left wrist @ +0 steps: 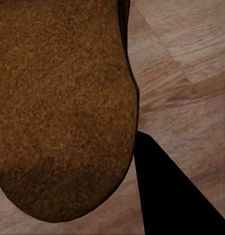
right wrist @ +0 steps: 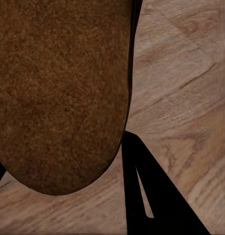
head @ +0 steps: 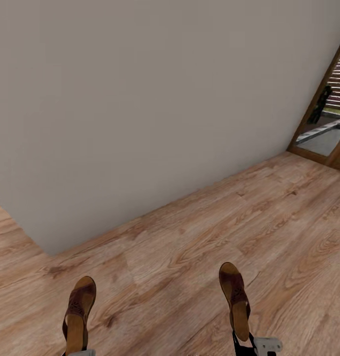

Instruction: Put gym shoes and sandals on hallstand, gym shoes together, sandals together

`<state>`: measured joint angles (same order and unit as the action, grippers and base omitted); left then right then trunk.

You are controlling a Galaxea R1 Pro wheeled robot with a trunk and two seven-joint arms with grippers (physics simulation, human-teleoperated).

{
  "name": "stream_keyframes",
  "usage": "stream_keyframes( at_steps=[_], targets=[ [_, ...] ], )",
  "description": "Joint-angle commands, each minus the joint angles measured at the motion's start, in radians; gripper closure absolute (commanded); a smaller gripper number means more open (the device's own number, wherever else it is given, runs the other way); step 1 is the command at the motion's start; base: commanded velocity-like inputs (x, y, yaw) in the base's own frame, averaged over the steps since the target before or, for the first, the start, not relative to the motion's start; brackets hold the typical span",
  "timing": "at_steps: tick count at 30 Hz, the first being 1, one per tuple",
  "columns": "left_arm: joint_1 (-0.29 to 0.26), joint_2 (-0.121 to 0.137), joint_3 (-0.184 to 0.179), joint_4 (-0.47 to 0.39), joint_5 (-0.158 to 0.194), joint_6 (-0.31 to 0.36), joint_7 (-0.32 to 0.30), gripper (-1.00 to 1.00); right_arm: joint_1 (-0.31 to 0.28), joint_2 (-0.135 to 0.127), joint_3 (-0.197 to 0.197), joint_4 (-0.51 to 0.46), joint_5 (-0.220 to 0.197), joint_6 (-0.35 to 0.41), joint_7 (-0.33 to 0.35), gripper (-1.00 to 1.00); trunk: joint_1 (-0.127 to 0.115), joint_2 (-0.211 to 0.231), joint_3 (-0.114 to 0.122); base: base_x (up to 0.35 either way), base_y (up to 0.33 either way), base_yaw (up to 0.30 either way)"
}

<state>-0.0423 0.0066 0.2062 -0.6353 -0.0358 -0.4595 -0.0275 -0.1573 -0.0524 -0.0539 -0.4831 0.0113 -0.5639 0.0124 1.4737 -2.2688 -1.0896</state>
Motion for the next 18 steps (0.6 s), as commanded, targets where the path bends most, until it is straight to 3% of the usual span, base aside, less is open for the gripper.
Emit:
stream_keyframes(
  at_steps=[1, 9, 18],
  targets=[
    [0.000, 0.000, 0.003, 0.000, -0.007, -0.002, -0.002, 1.00, -0.001, 0.000, -0.003, 0.000, -0.003, -0.002, 0.003, 1.00, 0.000, 0.000, -0.001, 0.000, 0.000, -0.300],
    [0.000, -0.002, 0.002, 0.000, -0.009, -0.002, -0.002, 1.00, -0.001, 0.001, -0.070, 0.000, -0.002, -0.002, 0.004, 1.00, 0.000, 0.000, -0.001, 0.000, 0.000, -0.300],
    [0.000, -0.002, 0.003, -0.001, -0.008, -0.002, -0.002, 1.00, -0.001, 0.002, -0.076, 0.001, -0.002, -0.002, 0.004, 1.00, 0.000, 0.000, -0.001, 0.000, 0.000, -0.300]
  ],
)
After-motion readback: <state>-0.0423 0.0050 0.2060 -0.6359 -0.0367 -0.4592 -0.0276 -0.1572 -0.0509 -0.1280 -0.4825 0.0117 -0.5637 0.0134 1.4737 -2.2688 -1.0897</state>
